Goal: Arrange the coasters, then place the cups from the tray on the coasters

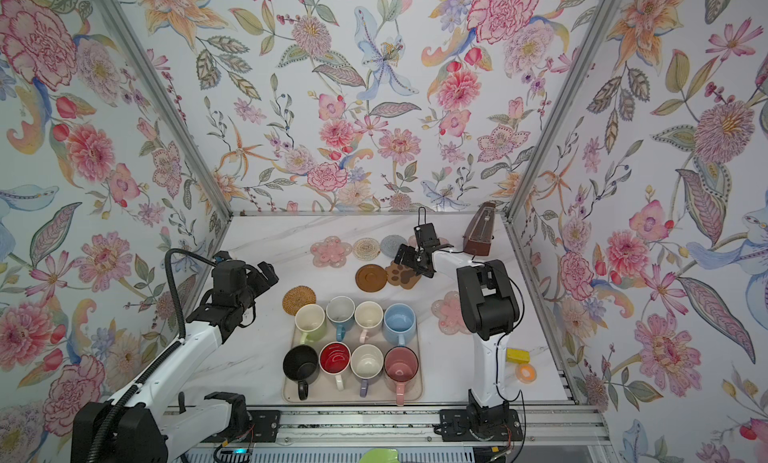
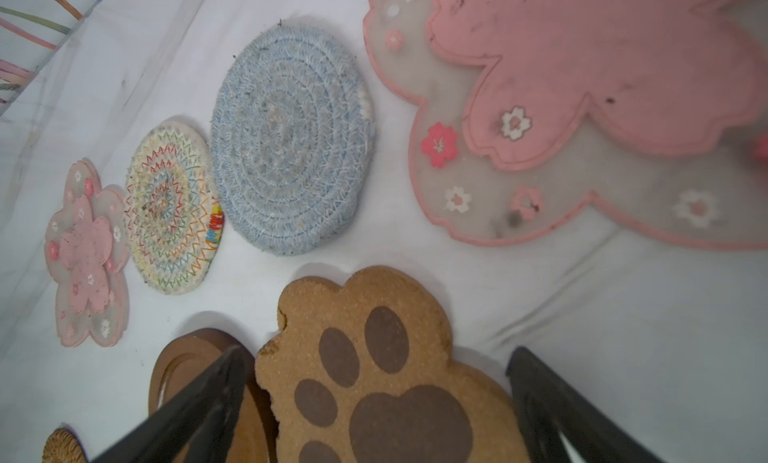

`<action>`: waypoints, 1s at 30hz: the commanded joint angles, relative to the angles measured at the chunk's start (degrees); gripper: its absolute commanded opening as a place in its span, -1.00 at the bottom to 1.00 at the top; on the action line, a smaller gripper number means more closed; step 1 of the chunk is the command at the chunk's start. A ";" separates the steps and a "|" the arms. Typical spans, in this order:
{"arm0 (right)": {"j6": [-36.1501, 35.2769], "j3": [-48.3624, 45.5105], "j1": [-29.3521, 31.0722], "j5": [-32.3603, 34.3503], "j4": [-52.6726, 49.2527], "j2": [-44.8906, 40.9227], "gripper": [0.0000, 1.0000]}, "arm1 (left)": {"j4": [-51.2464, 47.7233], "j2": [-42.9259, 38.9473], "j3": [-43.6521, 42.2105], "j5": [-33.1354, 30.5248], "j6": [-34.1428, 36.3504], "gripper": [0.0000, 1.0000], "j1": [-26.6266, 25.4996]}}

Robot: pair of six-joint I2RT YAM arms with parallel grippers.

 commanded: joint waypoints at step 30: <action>1.40 -4.87 0.73 8.50 -4.27 -12.73 0.98 | -3.67 2.45 -0.13 0.64 -0.07 0.98 1.12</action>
